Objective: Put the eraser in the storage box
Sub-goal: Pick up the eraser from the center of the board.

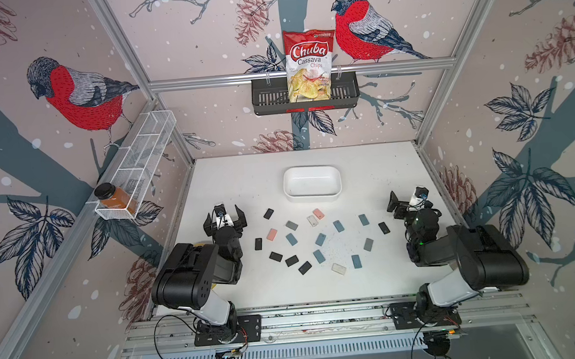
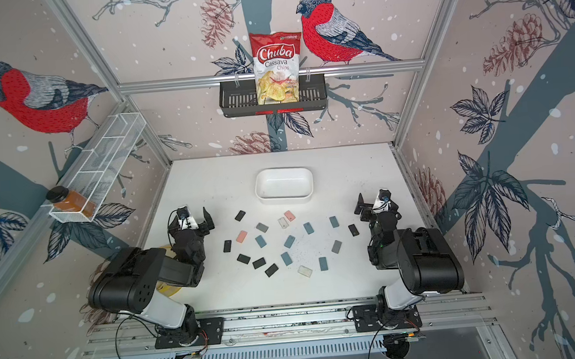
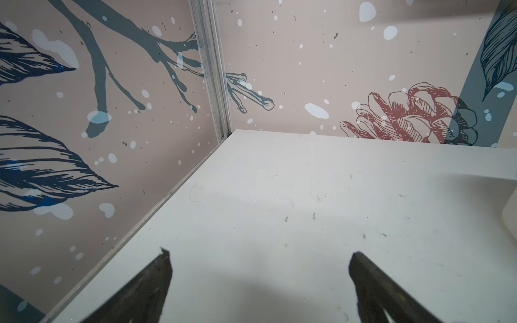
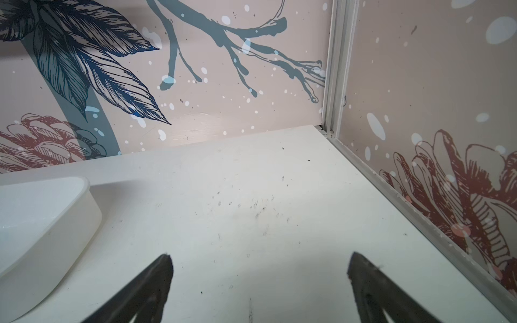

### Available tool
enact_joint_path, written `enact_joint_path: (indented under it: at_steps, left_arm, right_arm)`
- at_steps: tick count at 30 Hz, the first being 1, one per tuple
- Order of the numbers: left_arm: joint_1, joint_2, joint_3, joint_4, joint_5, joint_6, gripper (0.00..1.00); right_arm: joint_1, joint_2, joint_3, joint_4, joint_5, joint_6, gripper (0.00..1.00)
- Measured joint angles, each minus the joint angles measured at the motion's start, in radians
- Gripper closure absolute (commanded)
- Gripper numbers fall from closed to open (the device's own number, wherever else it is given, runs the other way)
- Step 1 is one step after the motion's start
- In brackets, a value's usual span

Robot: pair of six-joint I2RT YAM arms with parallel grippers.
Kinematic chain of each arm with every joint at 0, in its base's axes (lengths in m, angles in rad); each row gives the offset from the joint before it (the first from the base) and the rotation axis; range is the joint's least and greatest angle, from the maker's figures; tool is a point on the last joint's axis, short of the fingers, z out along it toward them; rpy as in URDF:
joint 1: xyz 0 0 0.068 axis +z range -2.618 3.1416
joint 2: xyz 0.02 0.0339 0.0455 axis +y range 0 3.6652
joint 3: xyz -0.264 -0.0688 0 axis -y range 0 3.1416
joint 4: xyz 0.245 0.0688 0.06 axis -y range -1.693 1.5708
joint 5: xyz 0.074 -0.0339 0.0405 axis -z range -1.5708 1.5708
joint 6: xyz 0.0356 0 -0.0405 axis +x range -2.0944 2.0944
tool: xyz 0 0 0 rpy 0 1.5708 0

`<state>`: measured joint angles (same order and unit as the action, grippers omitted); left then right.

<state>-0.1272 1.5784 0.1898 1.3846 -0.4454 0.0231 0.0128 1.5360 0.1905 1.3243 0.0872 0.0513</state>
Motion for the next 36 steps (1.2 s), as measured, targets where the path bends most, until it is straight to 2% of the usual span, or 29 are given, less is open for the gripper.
enact_joint_path:
  at_steps: [28, 34, 36]
  left_arm:
    - [0.0, 0.0, 0.0, 0.0, 0.0, 0.0, 0.01]
    - [-0.013, -0.048, -0.053, 0.035, -0.008, 0.002, 0.01]
    - [-0.057, -0.077, -0.058, 0.04, -0.082, 0.013, 0.01]
  right_arm:
    - [0.008, -0.016, -0.029, 0.014, -0.006, -0.001, 0.0]
    - [0.126, -0.207, -0.058, -0.017, 0.085, -0.063, 0.0]
    - [0.215, -0.271, -0.042, -0.055, 0.126, -0.114, 0.0]
